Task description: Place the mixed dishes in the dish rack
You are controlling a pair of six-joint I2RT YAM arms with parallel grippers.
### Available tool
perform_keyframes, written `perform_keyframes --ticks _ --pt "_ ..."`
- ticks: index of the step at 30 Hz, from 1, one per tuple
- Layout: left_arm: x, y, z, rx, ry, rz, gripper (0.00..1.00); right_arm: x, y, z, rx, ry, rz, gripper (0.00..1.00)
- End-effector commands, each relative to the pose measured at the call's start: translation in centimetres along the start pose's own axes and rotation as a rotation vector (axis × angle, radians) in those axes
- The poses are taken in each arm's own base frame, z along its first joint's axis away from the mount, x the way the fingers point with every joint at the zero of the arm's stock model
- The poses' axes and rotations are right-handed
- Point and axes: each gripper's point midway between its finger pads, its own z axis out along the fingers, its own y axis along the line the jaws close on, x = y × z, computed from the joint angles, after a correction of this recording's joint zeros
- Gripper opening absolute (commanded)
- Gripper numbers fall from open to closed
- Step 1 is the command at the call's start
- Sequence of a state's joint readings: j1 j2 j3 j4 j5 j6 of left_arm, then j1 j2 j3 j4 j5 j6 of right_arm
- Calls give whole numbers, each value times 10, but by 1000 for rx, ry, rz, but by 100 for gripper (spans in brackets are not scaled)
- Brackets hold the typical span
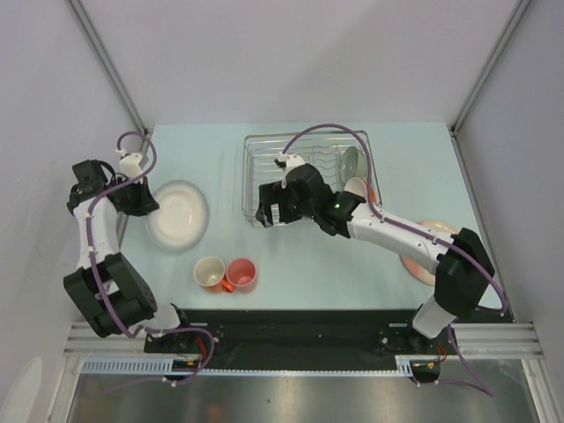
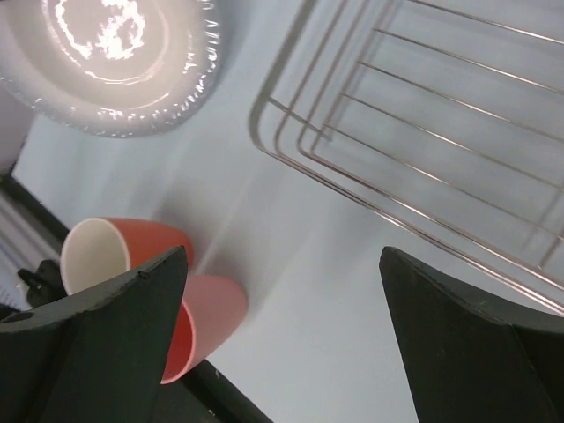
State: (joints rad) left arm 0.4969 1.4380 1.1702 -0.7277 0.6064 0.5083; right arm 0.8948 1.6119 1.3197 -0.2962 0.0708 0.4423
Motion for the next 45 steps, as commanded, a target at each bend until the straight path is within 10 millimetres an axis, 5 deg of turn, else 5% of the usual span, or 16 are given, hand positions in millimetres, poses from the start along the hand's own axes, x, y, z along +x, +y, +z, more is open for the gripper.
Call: perform_keyframes --ticks 1,10,15,18,21,24,27,38,45 --pt "-50 -38 -49 13 -156 226 0 -45 37 -14 -223 -118 -48 96" --pt "-130 -117 -107 -11 -365 440 0 -105 22 -90 -166 -327 -84 96" --pt "-173 -127 -130 -35 -443 442 0 -122 6 -140 -86 -430 -91 95" --pt "-195 -137 -137 -54 -482 463 0 -126 -19 -164 34 -477 -66 95" --pt "-221 -158 -148 -52 -542 493 1 -116 -69 -173 232 -485 67 93" --pt "-245 -189 -145 -29 -595 555 0 -95 -137 -185 479 -502 259 92" --pt "-262 -215 -130 -48 -628 618 0 -73 -177 -196 580 -501 386 95" --pt "-302 -294 -66 -80 -704 894 0 -61 -188 -205 541 -524 413 95" --pt "-321 -331 -54 -148 -776 1087 0 -43 -190 -207 500 -539 454 95"
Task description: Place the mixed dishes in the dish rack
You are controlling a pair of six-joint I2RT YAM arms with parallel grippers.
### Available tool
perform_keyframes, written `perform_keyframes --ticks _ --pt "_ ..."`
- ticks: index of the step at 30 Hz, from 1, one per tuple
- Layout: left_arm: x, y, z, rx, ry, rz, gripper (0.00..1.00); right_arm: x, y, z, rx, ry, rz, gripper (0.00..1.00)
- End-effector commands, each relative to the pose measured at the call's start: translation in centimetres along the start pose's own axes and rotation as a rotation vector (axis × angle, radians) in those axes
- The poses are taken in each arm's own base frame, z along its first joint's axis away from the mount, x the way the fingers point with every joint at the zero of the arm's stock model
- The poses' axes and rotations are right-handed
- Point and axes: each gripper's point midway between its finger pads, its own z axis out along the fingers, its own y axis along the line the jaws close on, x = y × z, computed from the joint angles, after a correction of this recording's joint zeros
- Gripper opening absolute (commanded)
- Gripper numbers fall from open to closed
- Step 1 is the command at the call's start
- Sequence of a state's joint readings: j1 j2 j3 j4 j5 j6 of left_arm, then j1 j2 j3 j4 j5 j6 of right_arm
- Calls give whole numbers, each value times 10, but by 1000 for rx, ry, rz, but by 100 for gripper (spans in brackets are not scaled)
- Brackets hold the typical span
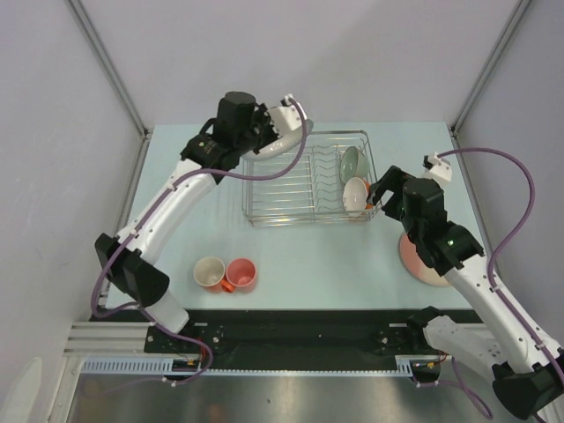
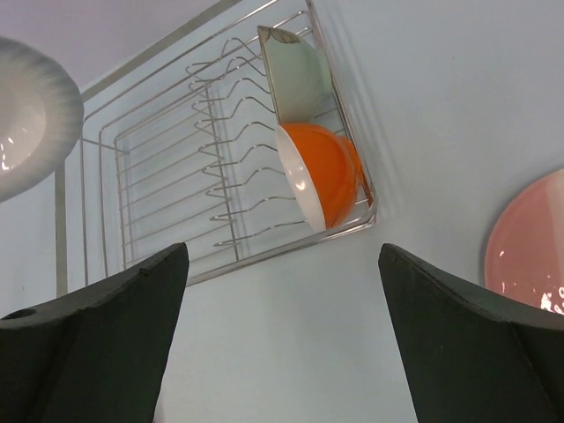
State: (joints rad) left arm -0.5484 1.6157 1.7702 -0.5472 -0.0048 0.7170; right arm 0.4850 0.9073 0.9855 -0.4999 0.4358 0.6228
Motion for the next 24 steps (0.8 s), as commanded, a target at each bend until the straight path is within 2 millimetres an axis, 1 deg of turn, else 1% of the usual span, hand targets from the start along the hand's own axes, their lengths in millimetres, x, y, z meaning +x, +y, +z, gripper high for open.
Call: perform_keyframes --ticks 1,2,3,4,5,6,9,11,12,13,14,16,17,18,19,20,21,23,24 --pt "-93 72 -23 -283 -244 174 0 7 -2 -2 -34 -9 62 94" --pt "-99 77 -22 -312 -266 189 0 10 -3 -3 -43 -8 63 94" --pt "-101 78 -19 -323 -268 217 0 14 -3 -3 -52 1 63 94" --pt "-105 75 -16 -323 -277 230 0 17 -4 -3 -55 7 63 94" --pt "-106 74 -8 -330 -283 245 0 24 -6 0 -52 23 54 94" --pt "-105 70 -2 -330 -277 279 0 27 -5 0 -63 33 48 94" --pt "-112 58 16 -334 -295 321 0 38 -6 2 -76 58 40 93" --pt "-112 51 32 -330 -298 337 0 43 -8 3 -78 66 37 93" --pt "-113 47 39 -323 -299 341 0 43 -8 2 -81 61 38 93" --pt "-119 45 41 -332 -315 345 0 42 -9 1 -82 56 40 93" --pt "-116 30 58 -302 -308 373 0 44 -11 0 -86 56 40 92" --pt "-121 27 67 -311 -329 388 0 44 -12 -3 -94 51 43 92" --pt "-120 18 77 -296 -329 398 0 46 -14 -3 -90 54 41 92" --pt "-120 14 83 -289 -328 401 0 45 -15 -5 -93 51 41 91" --pt "-120 11 88 -286 -328 408 0 47 -16 -5 -90 54 41 91" --pt "-125 9 89 -284 -337 407 0 48 -18 -6 -86 54 39 91" --pt "-122 2 99 -271 -333 414 0 49 -19 -6 -89 55 40 91" --pt "-123 -5 105 -262 -338 430 0 52 -19 -6 -93 65 44 91" --pt "-121 -9 112 -256 -334 438 0 55 -20 -5 -94 74 44 91"
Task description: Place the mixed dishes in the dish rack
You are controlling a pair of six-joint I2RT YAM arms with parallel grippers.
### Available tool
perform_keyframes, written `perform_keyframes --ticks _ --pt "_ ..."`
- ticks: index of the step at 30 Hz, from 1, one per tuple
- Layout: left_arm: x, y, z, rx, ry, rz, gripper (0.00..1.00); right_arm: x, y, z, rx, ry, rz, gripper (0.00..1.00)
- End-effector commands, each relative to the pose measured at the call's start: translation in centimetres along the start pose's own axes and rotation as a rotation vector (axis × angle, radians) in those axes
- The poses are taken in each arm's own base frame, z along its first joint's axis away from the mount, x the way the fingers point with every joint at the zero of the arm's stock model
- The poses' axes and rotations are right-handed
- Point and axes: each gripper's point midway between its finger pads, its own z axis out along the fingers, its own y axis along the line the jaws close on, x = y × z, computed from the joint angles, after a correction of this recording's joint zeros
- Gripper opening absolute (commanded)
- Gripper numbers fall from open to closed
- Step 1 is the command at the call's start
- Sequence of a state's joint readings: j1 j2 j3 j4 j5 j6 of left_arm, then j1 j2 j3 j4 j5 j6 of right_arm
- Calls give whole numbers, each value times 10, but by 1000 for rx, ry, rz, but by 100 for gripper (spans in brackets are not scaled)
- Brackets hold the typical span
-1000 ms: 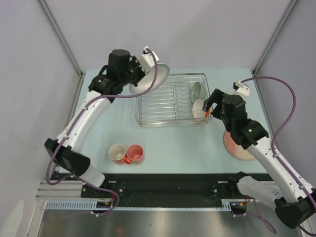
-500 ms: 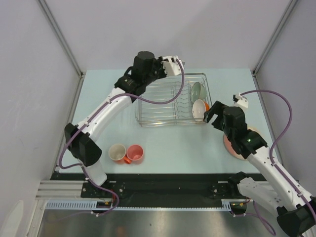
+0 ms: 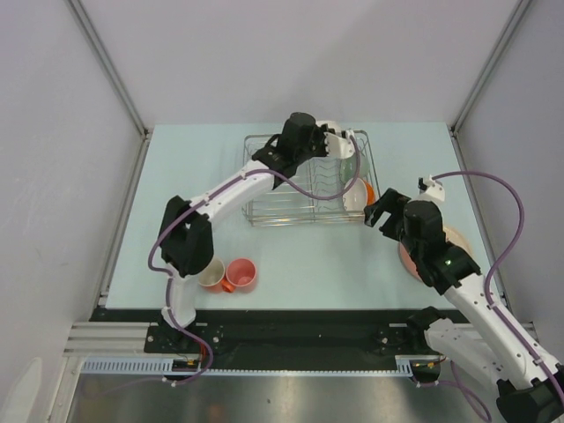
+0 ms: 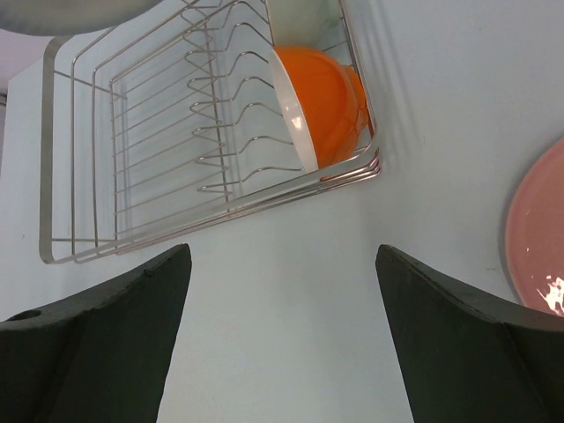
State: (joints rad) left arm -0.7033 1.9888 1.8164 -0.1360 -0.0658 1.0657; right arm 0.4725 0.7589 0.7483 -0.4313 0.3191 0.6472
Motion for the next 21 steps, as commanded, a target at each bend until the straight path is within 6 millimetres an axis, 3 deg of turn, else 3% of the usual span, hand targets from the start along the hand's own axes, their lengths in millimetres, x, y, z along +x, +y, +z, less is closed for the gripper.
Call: perform_keyframes --ticks 1,21 --pt "-58 89 -18 -275 -160 65 0 0 4 0 -33 -5 25 90" --pt "-49 66 16 -245 -141 115 0 4 4 -3 -63 13 33 85"
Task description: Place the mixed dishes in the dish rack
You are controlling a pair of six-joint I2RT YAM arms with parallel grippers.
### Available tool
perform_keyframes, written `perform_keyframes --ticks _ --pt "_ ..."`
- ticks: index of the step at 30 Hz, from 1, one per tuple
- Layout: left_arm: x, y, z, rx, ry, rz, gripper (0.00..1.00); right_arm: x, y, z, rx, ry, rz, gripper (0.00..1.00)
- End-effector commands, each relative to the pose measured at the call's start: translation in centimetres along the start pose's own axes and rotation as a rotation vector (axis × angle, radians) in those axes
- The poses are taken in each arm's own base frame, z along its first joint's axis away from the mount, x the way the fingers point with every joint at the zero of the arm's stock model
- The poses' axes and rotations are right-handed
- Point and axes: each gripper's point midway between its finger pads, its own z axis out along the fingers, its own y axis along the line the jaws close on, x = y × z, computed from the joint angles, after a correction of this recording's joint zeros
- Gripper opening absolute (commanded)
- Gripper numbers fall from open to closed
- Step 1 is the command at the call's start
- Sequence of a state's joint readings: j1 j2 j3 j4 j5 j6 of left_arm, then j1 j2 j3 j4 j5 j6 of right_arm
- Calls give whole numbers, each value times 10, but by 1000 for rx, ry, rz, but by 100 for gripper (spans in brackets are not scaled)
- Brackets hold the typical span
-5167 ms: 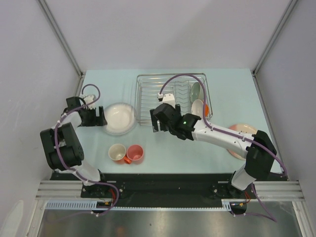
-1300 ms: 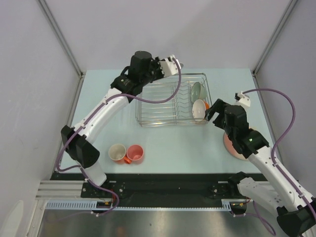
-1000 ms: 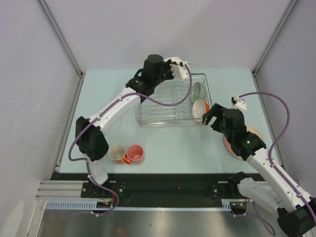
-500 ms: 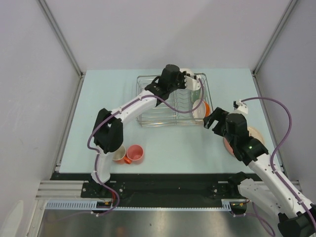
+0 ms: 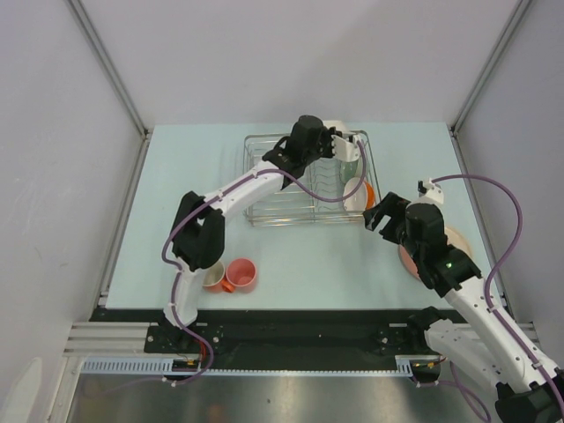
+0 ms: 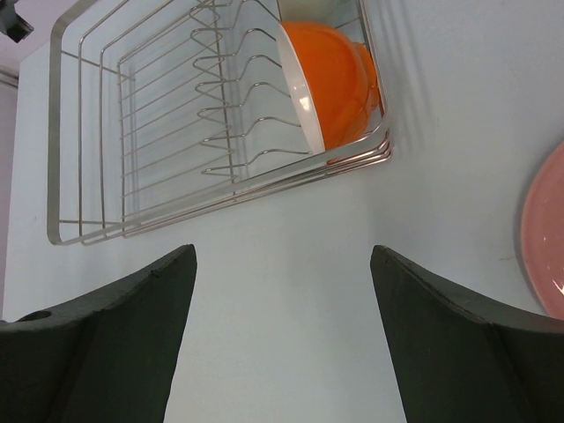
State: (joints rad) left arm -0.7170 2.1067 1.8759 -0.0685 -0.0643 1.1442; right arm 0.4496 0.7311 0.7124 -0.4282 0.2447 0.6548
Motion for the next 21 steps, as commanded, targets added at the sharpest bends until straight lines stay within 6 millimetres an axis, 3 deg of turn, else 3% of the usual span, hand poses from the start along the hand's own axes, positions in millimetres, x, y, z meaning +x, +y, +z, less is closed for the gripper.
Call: perform_keyframes --ticks 1,13,21 --pt "-40 85 -18 -246 -112 34 0 -7 5 -1 -24 -26 15 85" --pt "-32 57 -15 -156 -103 32 0 -7 3 2 -25 -14 23 84" --pt "-26 11 -8 20 -105 41 0 -8 -5 2 -3 -14 27 84"
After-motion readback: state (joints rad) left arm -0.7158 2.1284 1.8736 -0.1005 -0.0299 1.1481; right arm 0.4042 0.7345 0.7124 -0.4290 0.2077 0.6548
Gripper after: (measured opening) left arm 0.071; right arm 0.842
